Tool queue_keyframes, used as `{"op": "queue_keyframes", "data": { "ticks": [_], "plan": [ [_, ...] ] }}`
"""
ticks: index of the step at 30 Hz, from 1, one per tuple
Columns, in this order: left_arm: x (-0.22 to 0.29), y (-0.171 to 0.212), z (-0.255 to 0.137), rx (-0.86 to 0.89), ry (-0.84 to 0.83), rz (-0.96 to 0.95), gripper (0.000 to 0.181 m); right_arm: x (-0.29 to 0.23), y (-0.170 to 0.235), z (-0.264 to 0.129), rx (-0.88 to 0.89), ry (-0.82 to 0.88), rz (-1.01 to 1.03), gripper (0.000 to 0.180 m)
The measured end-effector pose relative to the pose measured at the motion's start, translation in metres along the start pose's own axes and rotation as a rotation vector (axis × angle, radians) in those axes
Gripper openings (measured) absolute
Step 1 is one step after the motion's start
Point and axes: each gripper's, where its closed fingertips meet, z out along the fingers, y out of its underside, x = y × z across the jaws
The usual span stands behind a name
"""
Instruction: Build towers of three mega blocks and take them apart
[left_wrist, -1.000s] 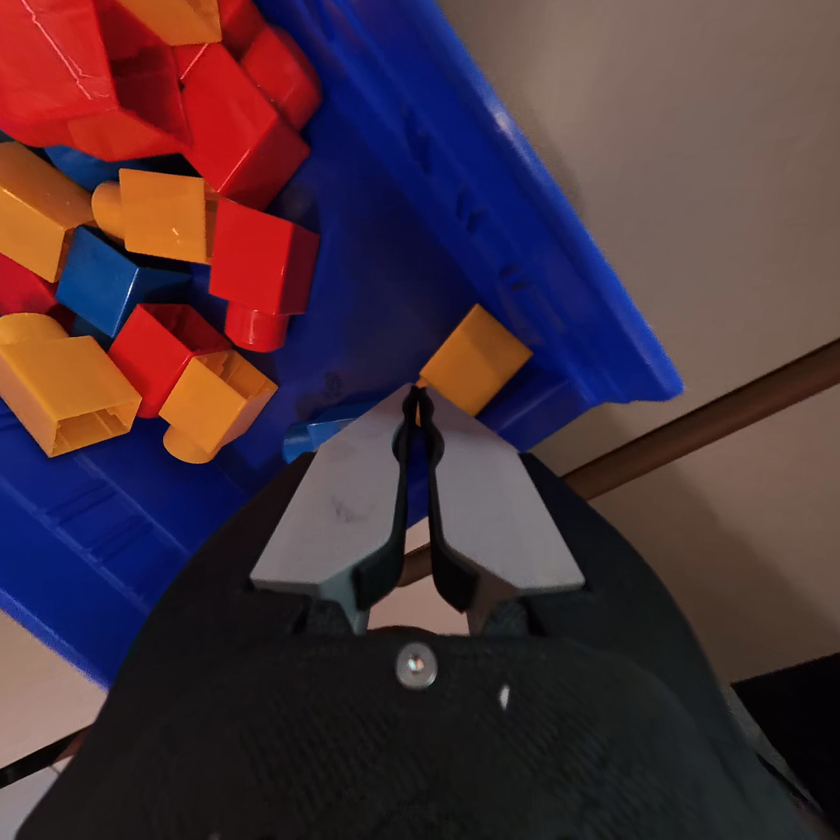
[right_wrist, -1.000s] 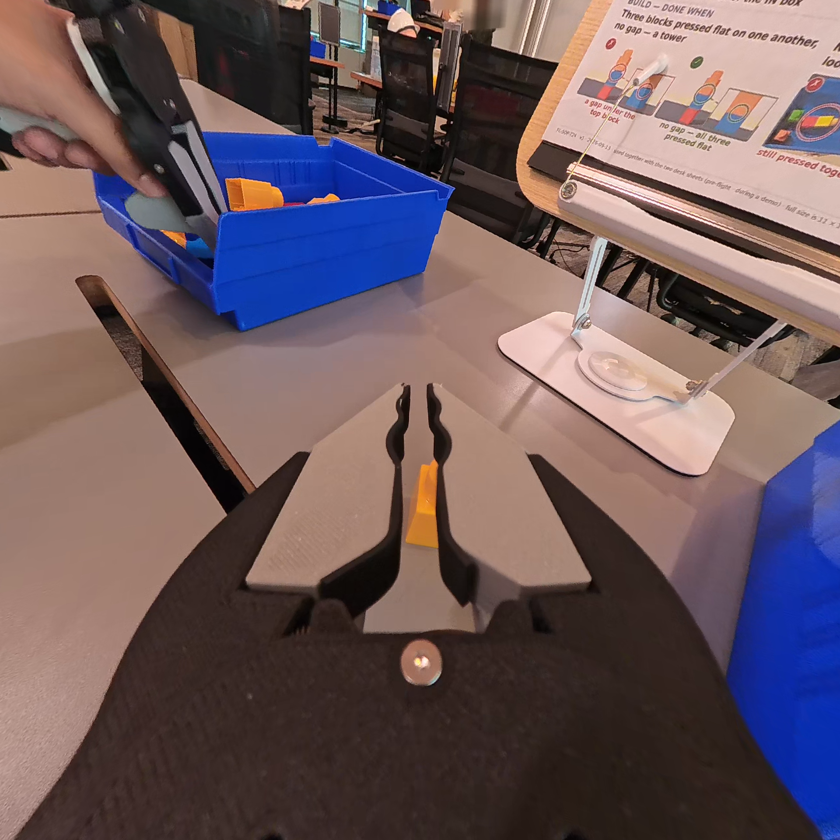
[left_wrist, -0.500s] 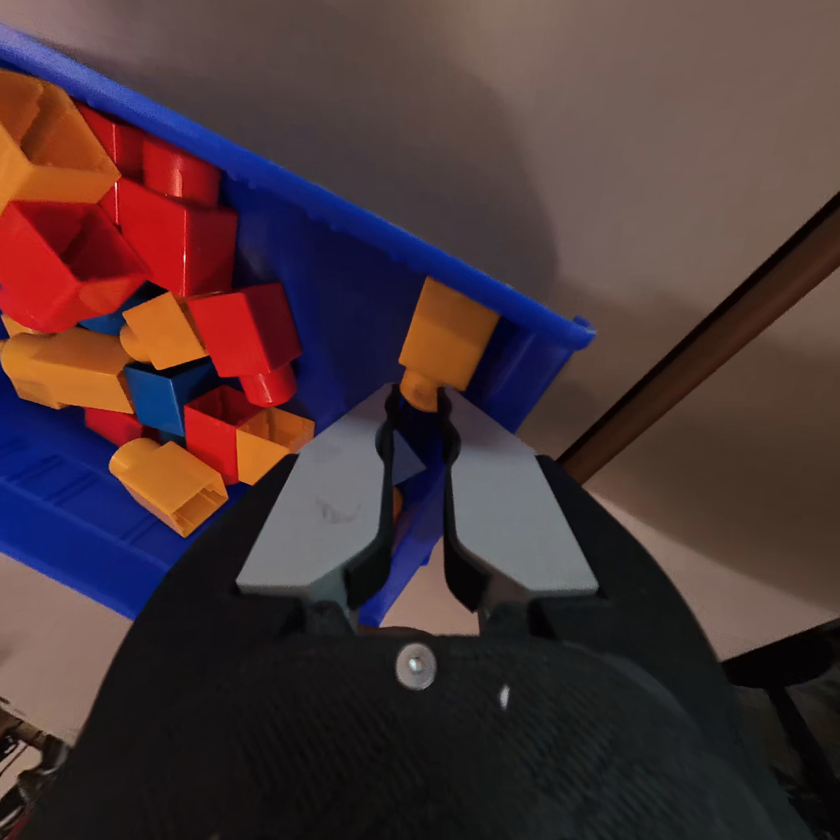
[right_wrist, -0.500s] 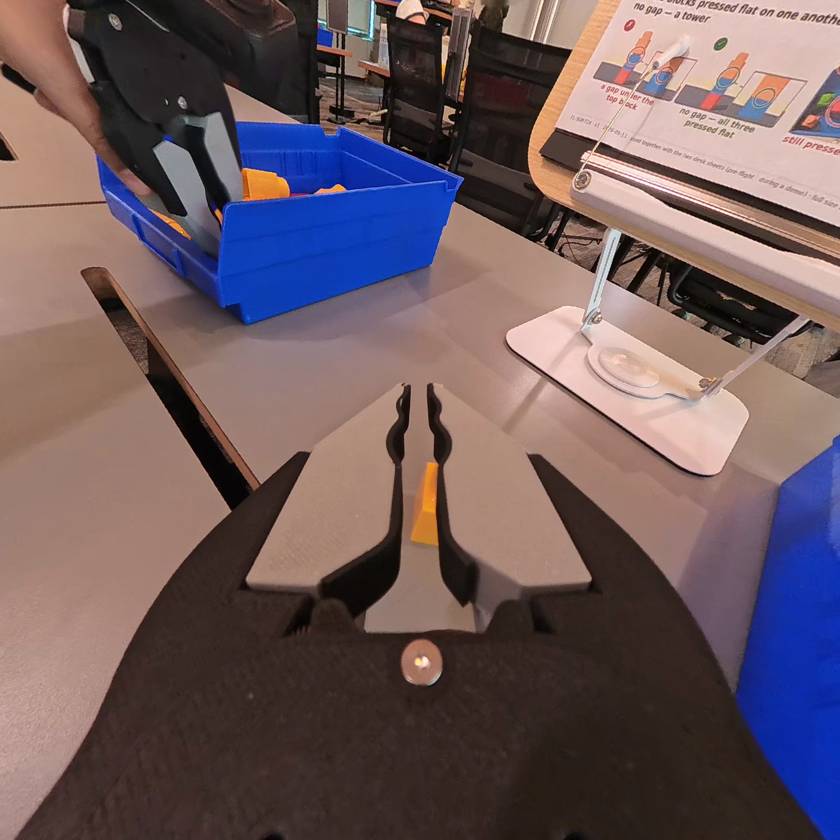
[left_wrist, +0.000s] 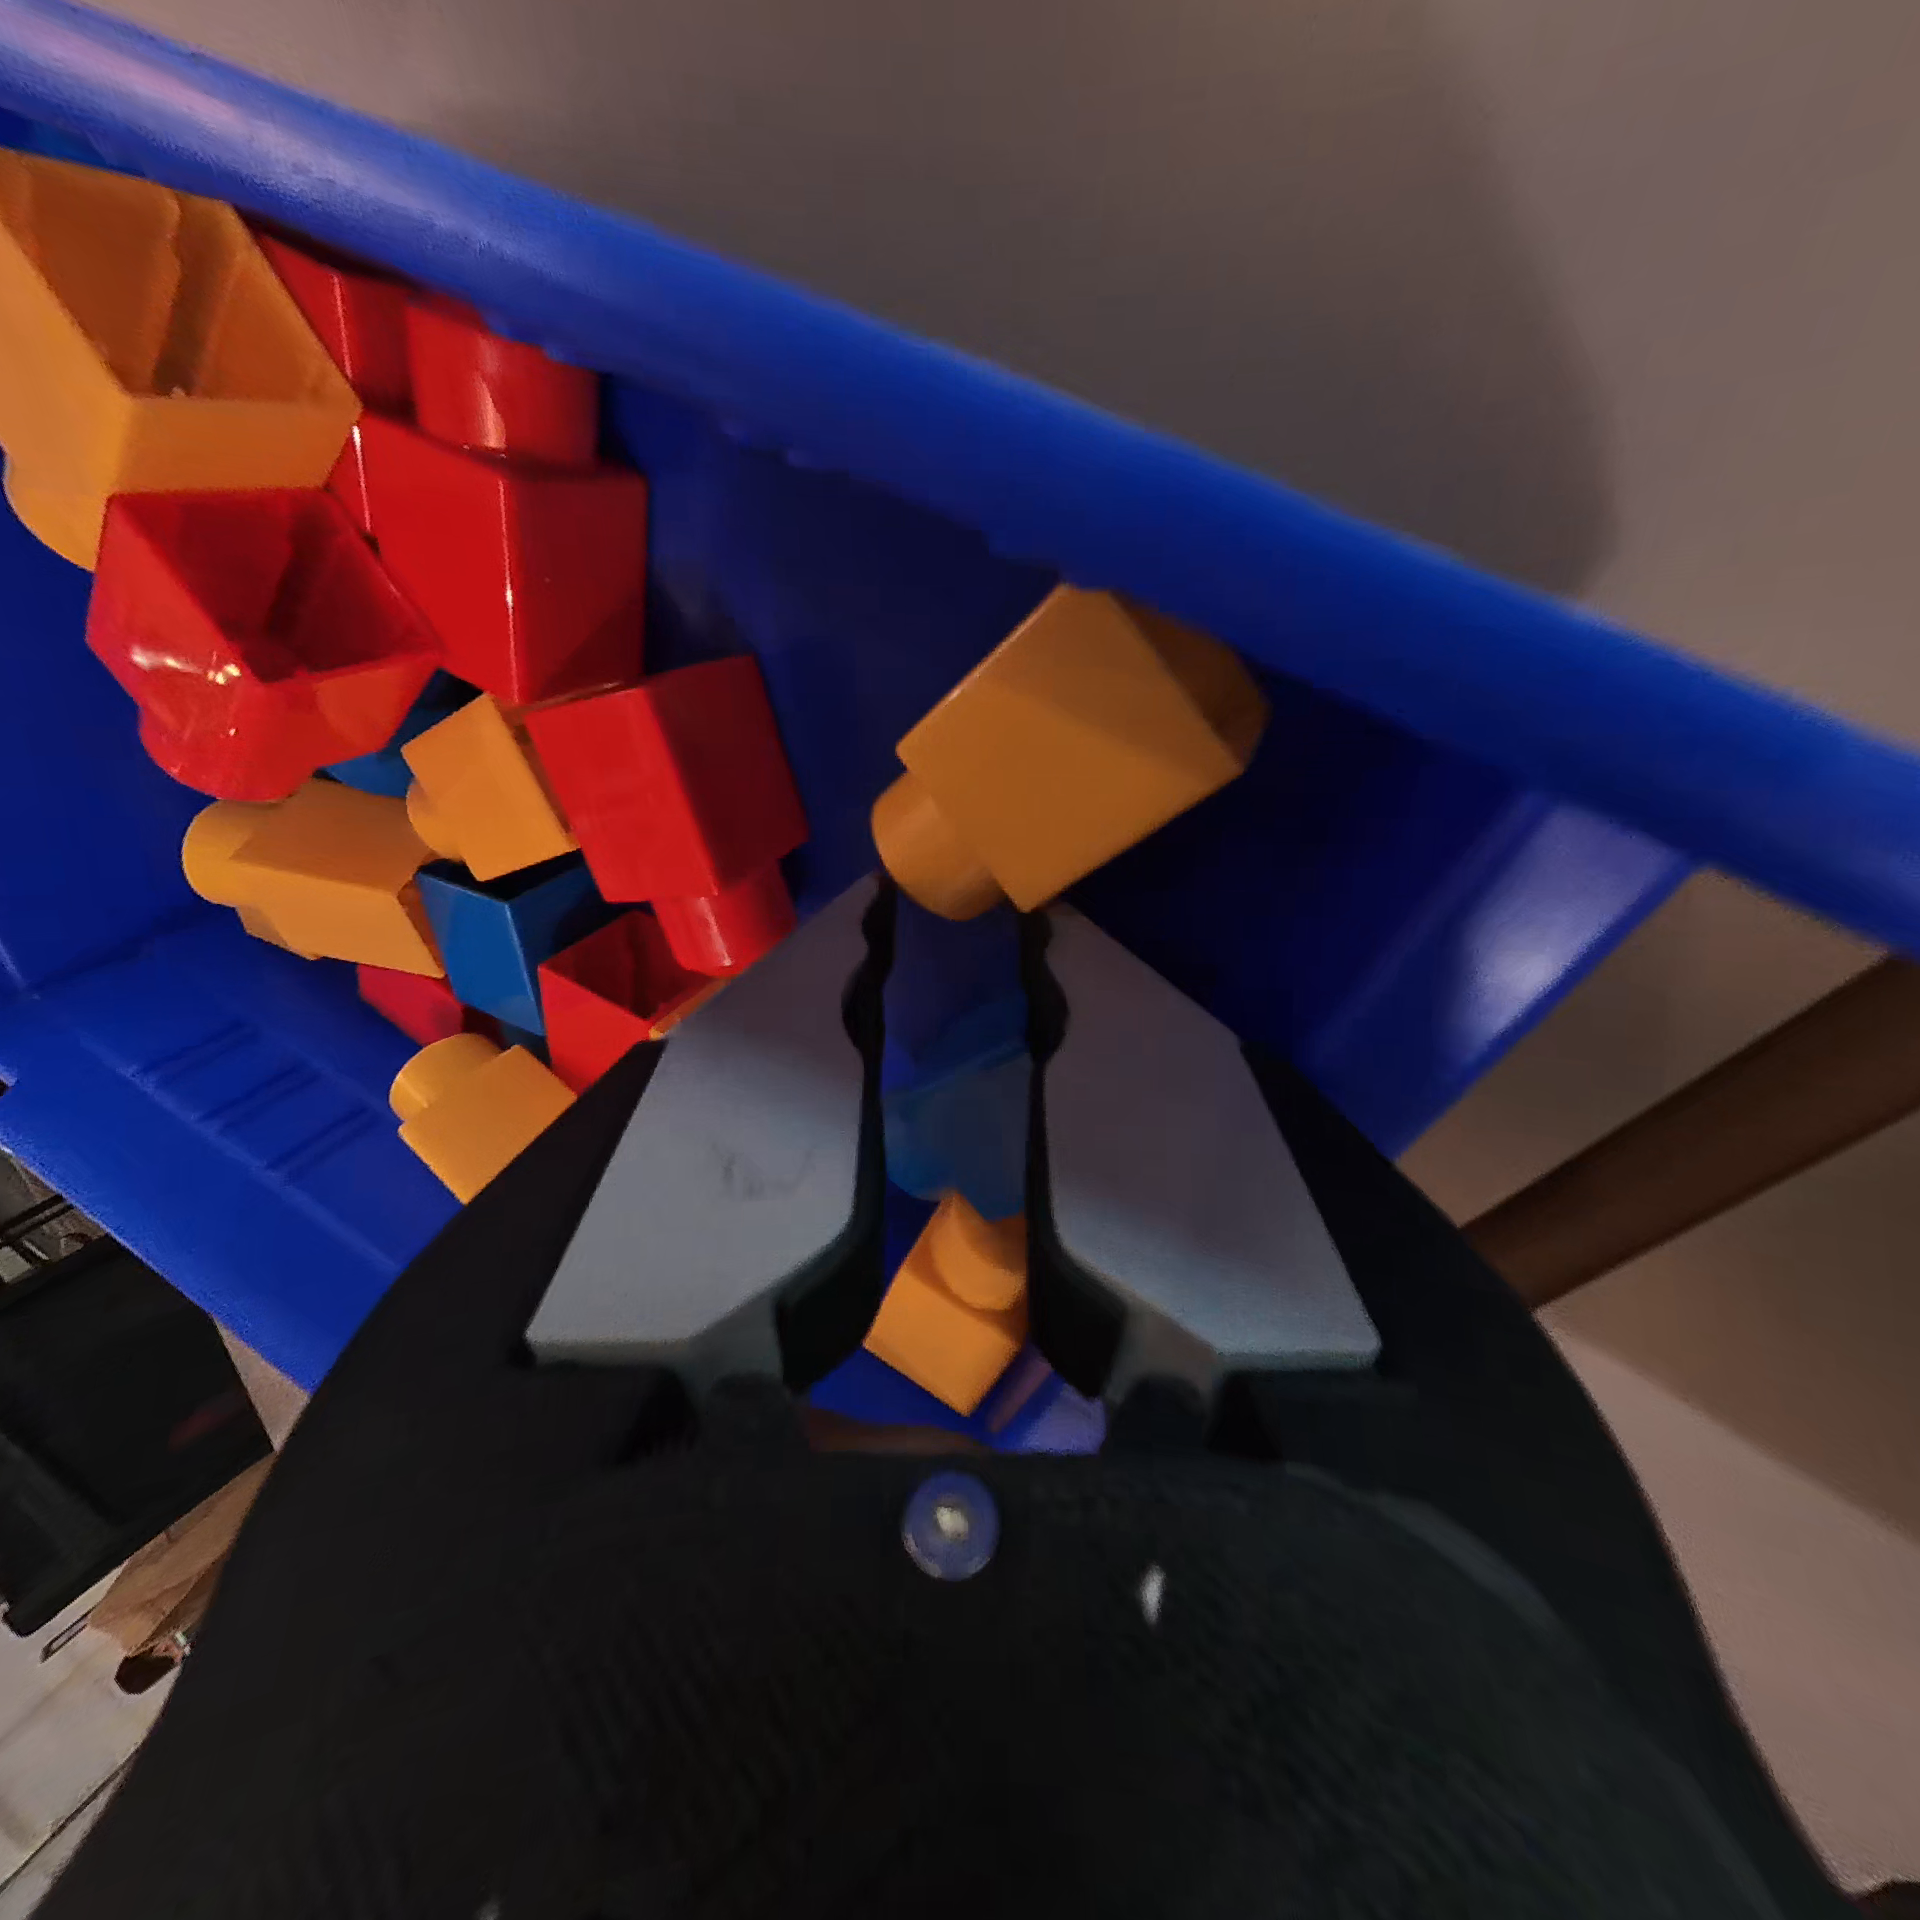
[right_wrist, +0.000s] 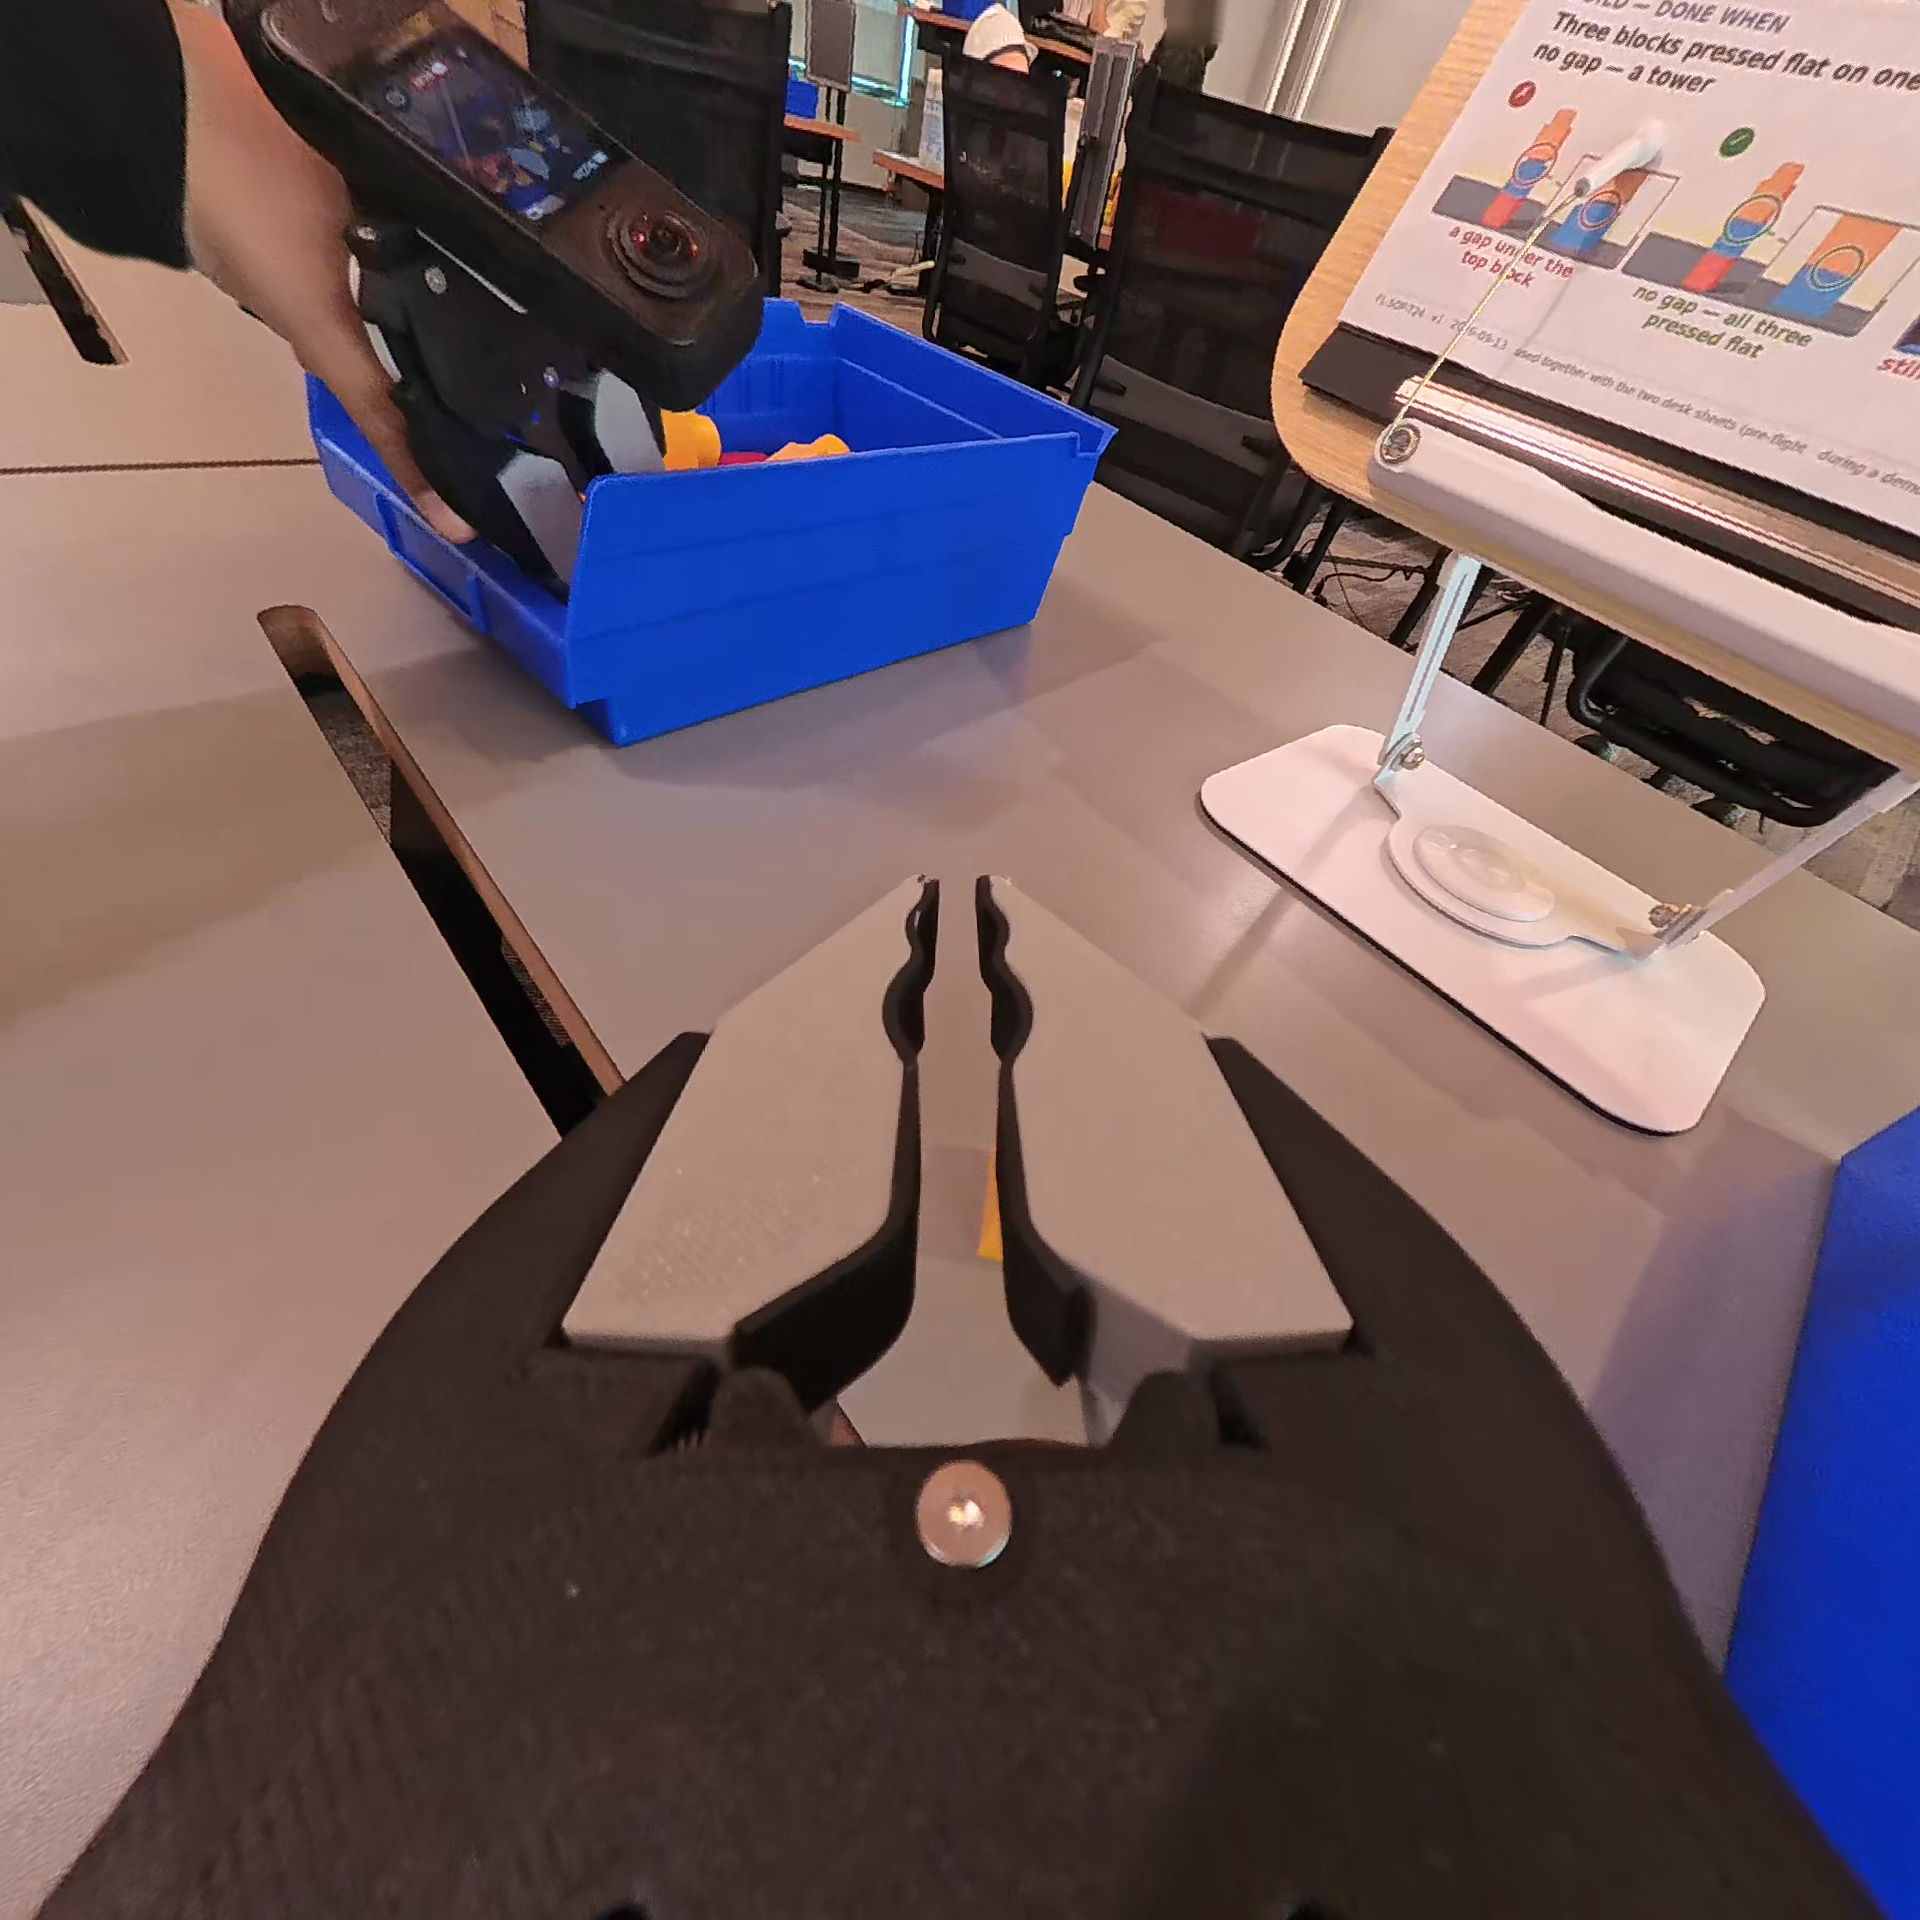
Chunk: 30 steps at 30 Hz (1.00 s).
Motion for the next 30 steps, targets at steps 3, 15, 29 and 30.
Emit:
{"op": "queue_keyframes", "data": {
  "ticks": [3,15,29,30],
  "plan": [
    [-0.004,0.000,-0.001,0.017,-0.028,-0.002,0.032,0.000,0.001,0.000,-0.003,-0.004,0.004,0.004],
    [-0.012,-0.010,-0.016,0.086,-0.154,0.211,0.034,-0.002,0.000,0.000,0.002,-0.019,0.014,0.004],
    [0.002,-0.019,-0.014,0.127,0.019,0.084,0.043,-0.007,-0.003,0.000,0.019,-0.050,0.024,0.004],
    [0.000,-0.021,-0.015,0.149,0.008,0.073,0.039,-0.008,-0.004,-0.001,0.021,-0.049,0.023,0.004]
  ]
}}
